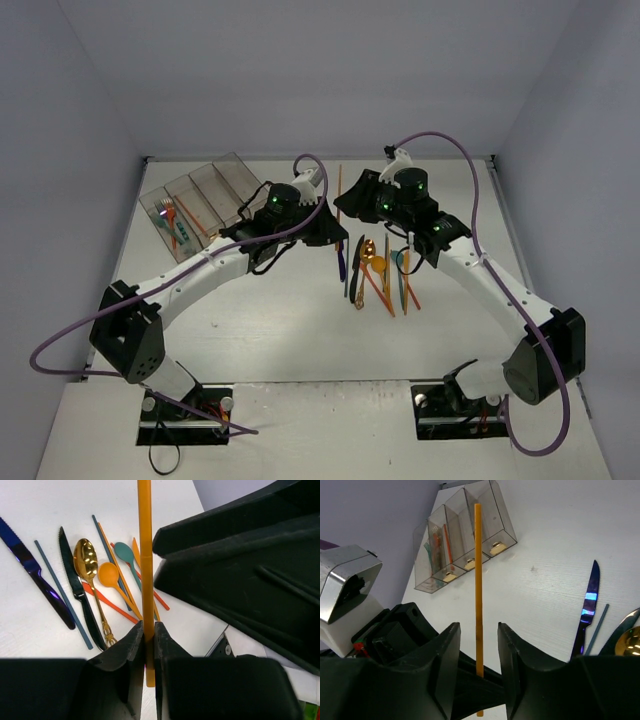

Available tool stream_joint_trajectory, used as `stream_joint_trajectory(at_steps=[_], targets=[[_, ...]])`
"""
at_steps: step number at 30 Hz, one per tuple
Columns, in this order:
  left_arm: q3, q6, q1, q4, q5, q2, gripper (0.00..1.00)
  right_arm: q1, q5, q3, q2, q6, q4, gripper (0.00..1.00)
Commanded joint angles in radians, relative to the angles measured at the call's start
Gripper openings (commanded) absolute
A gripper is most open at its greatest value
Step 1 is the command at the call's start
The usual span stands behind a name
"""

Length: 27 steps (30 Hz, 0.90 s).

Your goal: Sort the eating utensils into containers

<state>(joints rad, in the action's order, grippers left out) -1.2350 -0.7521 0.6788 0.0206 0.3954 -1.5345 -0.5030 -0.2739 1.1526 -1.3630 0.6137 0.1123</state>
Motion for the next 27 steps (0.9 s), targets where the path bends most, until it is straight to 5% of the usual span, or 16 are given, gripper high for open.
stream_joint_trajectory(at_steps=[1, 11, 15, 27], targets=[[-0.037, 0.001, -0.005, -0.044, -0.034, 0.029, 0.0, -0.005, 0.006, 0.019, -0.013, -0.028, 0.089, 0.54], [-0.024, 0.025, -0.173, 0.185, -0.186, 0.049, 0.0, 0.158, 0.016, -0.055, 0.032, -0.089, 0.06, 0.82], [-0.049, 0.056, -0.314, 0.299, -0.263, 0.028, 0.0, 0.267, 0.047, -0.113, 0.095, -0.165, -0.016, 0.87], [-0.338, 0.134, -0.637, 0.535, -0.386, -0.26, 0.01, 0.276, 0.169, -0.153, 0.185, -0.316, -0.186, 1.0]])
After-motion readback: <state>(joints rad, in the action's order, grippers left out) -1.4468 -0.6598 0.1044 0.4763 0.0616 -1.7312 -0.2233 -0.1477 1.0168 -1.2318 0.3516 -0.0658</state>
